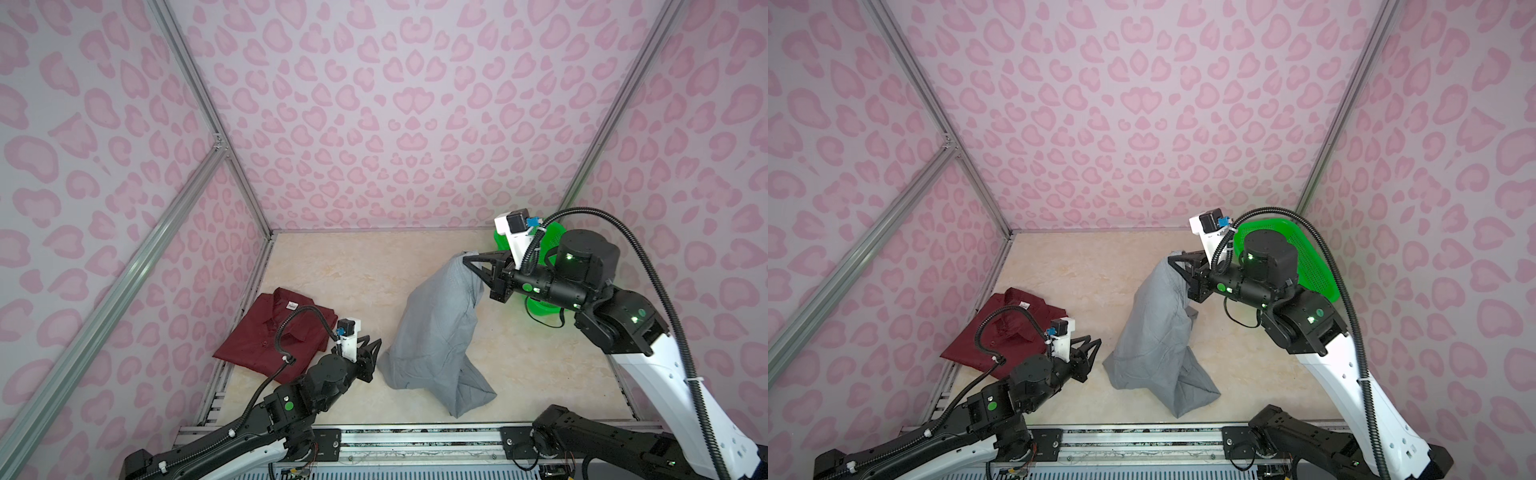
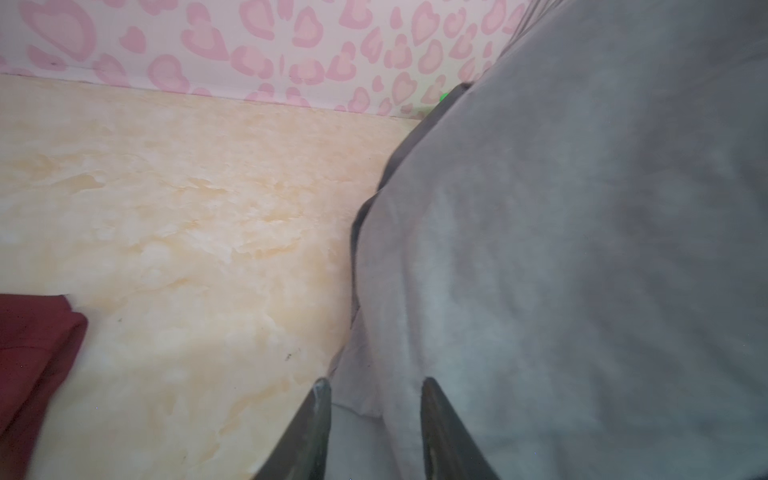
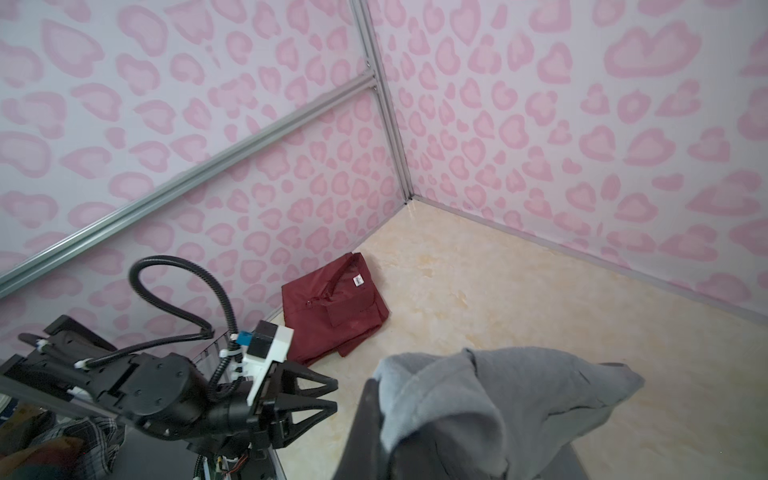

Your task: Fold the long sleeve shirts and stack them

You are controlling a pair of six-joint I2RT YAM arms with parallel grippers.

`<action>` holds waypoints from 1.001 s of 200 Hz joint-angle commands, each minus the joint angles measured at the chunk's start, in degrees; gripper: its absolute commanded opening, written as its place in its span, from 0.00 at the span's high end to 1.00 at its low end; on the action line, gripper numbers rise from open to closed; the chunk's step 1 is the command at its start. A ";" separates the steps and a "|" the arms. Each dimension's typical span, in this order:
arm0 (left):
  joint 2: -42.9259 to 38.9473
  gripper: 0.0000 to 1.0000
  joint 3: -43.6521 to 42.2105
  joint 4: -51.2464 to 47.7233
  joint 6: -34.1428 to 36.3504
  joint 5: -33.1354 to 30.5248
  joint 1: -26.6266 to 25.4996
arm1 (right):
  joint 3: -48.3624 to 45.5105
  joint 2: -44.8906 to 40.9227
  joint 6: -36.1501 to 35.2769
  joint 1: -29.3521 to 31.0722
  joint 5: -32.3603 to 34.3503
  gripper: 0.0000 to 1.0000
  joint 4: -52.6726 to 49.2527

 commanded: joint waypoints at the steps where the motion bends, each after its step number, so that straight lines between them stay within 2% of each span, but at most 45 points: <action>1: 1.90 0.56 -0.23 3.34 -0.08 -5.10 0.97 | 3.61 -0.45 -3.79 -0.02 4.36 1.00 -10.01; 21: 4.81 0.48 -0.64 4.29 -3.87 1.58 1.27 | 4.30 -0.76 -5.44 -1.74 7.61 1.00 -13.35; 43: 8.12 0.42 -2.52 8.19 -15.44 13.20 1.24 | 1.89 -2.24 -4.22 -4.32 5.58 1.00 -11.73; 71: 8.74 0.42 -5.26 5.75 -34.50 16.68 -0.33 | 0.32 -3.62 -2.71 -7.42 4.82 1.00 -9.76; 85: 7.16 0.41 -8.95 7.20 -45.11 14.51 -3.19 | -0.19 -3.97 -1.86 -8.89 4.50 1.00 -8.61; 95: 6.48 0.35 -11.33 7.82 -52.29 11.89 -5.67 | -0.54 -4.22 -1.07 -9.83 4.54 1.00 -7.59; 103: 6.42 0.34 -13.02 9.38 -57.82 9.40 -7.98 | -0.88 -4.44 -0.57 -10.25 4.61 1.00 -6.76; 126: 7.83 0.28 -14.20 8.55 -68.86 2.37 -13.85 | -1.72 -4.99 0.88 -10.88 4.13 1.00 -4.57; 151: 11.09 0.20 -12.94 6.79 -75.64 -2.73 -16.95 | -2.00 -5.39 1.60 -11.01 3.52 1.00 -3.88; 167: 14.20 0.19 -12.78 8.26 -78.92 -4.62 -17.36 | -2.44 -6.11 2.05 -11.00 2.91 1.00 -3.27; 177: 16.60 0.15 -12.43 10.58 -80.01 -5.36 -17.56 | -2.70 -6.53 2.27 -11.01 2.92 1.00 -3.02; 200: 22.70 0.14 -9.84 13.75 -80.91 -5.85 -17.63 | -2.82 -7.24 2.77 -11.05 2.47 1.00 -2.56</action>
